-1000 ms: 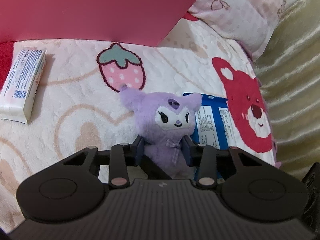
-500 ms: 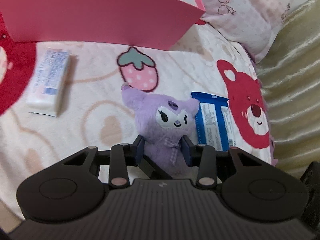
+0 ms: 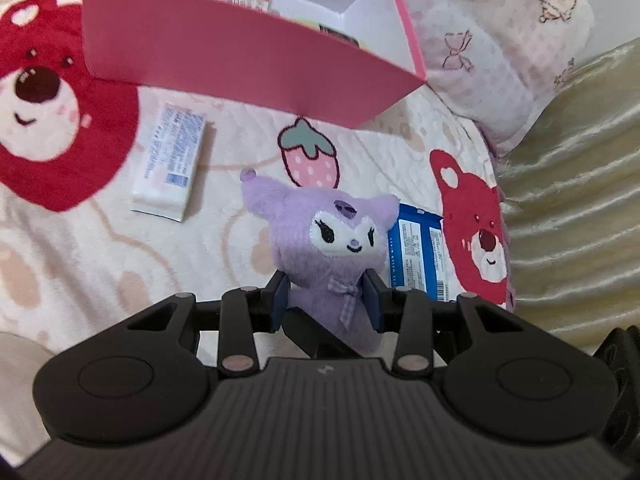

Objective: Organize objects
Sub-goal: 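Lift the purple plush toy with the left tool over the pink box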

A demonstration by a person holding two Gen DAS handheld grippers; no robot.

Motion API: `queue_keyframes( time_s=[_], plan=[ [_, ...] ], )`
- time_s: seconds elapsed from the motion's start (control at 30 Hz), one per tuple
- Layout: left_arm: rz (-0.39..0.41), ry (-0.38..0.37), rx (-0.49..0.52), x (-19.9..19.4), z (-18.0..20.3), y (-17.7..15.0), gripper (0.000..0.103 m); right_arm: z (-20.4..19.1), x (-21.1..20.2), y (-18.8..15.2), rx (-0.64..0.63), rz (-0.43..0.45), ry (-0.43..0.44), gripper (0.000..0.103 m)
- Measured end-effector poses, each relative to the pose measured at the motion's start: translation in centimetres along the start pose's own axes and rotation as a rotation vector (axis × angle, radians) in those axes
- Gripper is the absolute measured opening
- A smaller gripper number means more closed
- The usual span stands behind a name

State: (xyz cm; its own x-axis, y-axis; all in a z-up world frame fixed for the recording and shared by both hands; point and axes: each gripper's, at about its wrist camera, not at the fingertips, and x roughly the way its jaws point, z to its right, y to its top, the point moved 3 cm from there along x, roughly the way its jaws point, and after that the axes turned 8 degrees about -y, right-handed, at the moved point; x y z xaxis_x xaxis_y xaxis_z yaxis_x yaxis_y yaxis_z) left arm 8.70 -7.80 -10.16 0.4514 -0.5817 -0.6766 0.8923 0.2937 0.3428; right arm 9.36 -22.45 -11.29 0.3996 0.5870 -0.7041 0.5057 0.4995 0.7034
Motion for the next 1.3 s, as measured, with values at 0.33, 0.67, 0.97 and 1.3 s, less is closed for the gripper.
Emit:
queue_keyframes(
  time_s=[0.33,0.67,0.97,1.3],
  plan=[
    [0.047,0.044,0.034,-4.6,0.8,0.1,0.038,-3.4,-2.1,2.5,-0.03,-0.041,-0.02,0.056],
    [0.096,0.017,-0.01,-7.1,-0.3,0.9,0.038,-5.7,-2.6,3.9,-0.057,-0.027,-0.013,0.056],
    [0.172,0.004,0.031,-9.9,0.9,1.8,0.038,-7.7,-4.6,6.3,-0.074,0.019,-0.034,0.056],
    [0.22,0.033,0.002,-11.4,1.8,3.1,0.038,-8.1,-5.8,8.9,-0.037,0.007,0.027,0.056]
  ],
)
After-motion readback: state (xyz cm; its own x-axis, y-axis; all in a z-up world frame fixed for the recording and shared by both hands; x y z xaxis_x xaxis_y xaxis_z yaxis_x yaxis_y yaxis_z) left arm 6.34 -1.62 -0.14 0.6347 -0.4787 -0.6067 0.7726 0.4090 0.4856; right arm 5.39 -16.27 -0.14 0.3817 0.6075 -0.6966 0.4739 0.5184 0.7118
